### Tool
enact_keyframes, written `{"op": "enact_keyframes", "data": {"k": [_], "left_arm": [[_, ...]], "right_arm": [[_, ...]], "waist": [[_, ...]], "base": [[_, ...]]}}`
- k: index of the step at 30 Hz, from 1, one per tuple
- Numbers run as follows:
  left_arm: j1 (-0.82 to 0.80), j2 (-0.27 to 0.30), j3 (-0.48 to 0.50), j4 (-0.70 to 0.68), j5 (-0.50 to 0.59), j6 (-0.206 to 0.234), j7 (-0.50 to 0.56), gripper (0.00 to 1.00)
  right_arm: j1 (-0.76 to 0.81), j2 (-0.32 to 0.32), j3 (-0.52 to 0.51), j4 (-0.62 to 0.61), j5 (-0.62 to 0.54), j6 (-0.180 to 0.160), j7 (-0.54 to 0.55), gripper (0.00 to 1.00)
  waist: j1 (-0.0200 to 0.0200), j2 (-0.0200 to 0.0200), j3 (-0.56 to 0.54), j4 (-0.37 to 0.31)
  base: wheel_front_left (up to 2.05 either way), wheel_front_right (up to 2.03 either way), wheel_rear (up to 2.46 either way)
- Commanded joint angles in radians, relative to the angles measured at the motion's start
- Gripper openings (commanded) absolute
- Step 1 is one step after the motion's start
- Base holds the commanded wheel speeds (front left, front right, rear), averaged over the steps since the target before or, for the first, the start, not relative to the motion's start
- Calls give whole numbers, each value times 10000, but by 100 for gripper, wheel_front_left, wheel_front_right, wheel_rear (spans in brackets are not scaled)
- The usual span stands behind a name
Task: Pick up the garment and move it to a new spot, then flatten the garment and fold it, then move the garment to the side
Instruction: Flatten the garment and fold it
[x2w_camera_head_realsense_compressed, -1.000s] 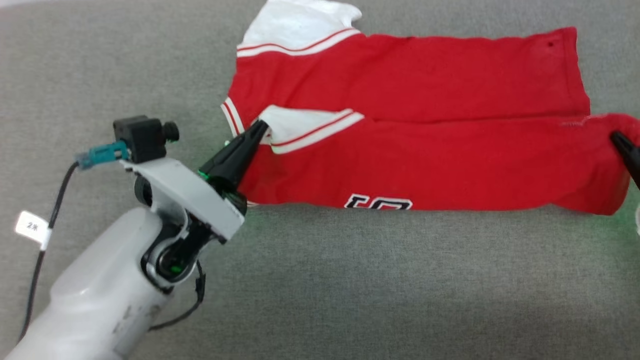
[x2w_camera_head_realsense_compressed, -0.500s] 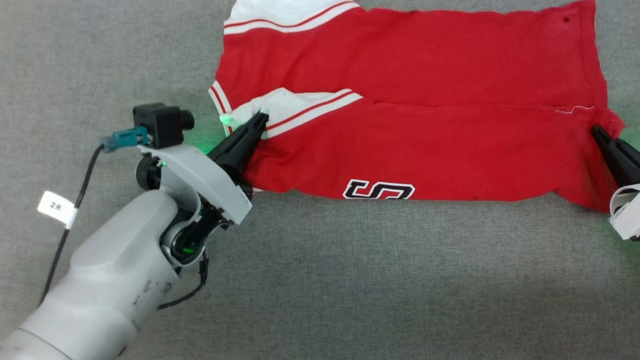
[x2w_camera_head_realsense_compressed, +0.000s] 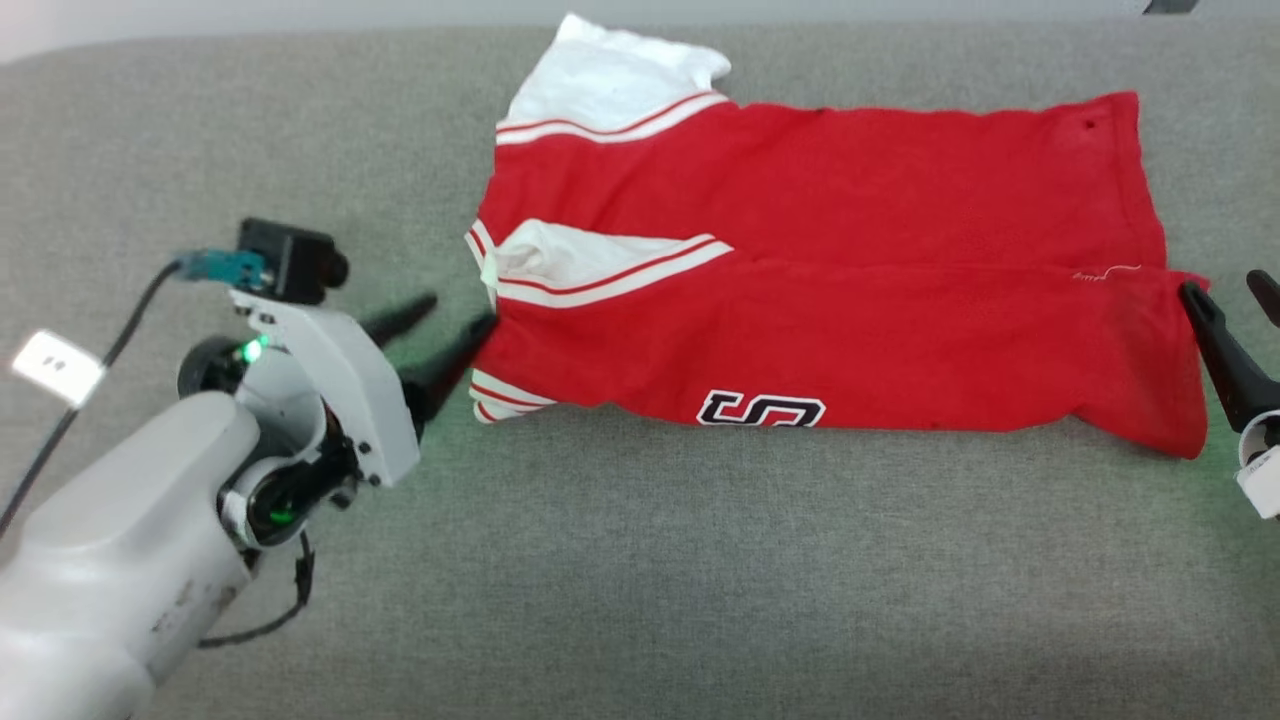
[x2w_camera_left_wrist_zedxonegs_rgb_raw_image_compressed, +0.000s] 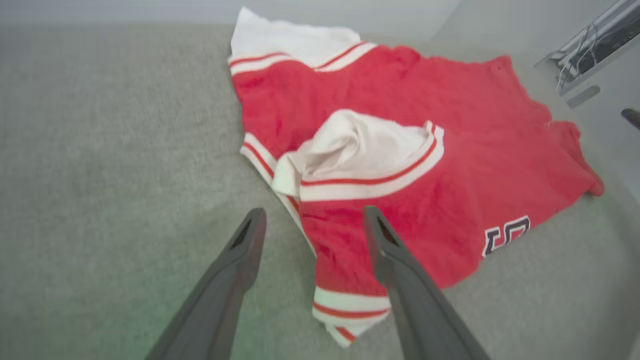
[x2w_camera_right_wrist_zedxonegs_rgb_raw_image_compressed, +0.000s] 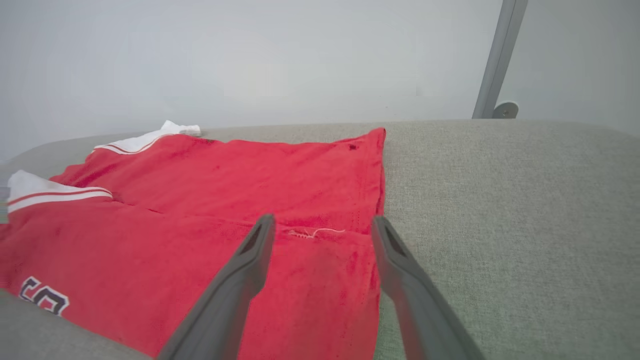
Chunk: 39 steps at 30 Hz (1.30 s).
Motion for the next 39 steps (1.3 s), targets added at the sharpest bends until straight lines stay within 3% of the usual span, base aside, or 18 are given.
{"op": "enact_keyframes", "data": {"k": [1, 5, 9, 16, 17, 18, 19, 20, 24, 32, 36, 39], "left_arm": [[33, 107, -126, -171, -277, 243, 597, 100], [70, 422, -562, -803, -952, 1092, 2857, 100], [93, 463, -501, -1112, -1653, 1691, 3861, 100], [127, 375, -541, -715, -2128, 1818, 4553, 100], [117, 342, -558, -594, -2152, 1812, 4603, 86], [113, 294, -561, -505, -2190, 1787, 4646, 41], [110, 248, -576, -438, -2193, 1740, 4670, 13], [122, 209, -567, -391, -2223, 1686, 4664, 0], [152, 33, -576, -312, -2170, 1475, 4520, 0], [106, -151, -663, -436, -1851, 1317, 4231, 0], [89, -309, -695, -568, -1729, 1275, 4041, 0], [49, -463, -715, -614, -1601, 1250, 3880, 0]], "right_arm": [[141, -31, -53, -100, -12, -16, -59, 100], [188, 61, -66, -417, -262, -16, -50, 100], [117, 181, -114, -749, -497, -16, 27, 100], [228, 175, -331, -1127, -776, -16, 198, 100], [257, 152, -370, -1166, -809, -16, 211, 100], [298, 122, -403, -1201, -840, -16, 266, 100], [334, 81, -418, -1249, -909, -16, 347, 100], [346, 25, -407, -1315, -973, -16, 470, 100], [320, -337, -59, -1586, -1188, -16, 1543, 100], [-443, -1075, 1065, -1854, -1409, -16, 5368, 100], [-843, -839, 1037, -1440, -1325, -16, 6685, 100], [-1087, -625, 970, -946, -1545, -18, 7049, 100]], "waist": [[0, 0, -255, 9], [0, 0, -225, -207], [0, 0, -70, -546], [0, 0, 233, -1091], [0, 0, 258, -1132], [0, 0, 274, -1164], [0, 0, 286, -1186], [0, 0, 296, -1199], [0, 0, 306, -1126], [0, 0, 479, -685], [0, 0, 622, -436], [0, 0, 702, -259]], "base": [[0, 0, 0], [0, 0, 0], [0, 0, 0], [0, 0, 0], [0, 0, 0], [0, 0, 0], [0, 0, 0], [0, 0, 0], [0, 0, 0], [0, 0, 0], [0, 0, 0], [0, 0, 0]]}}
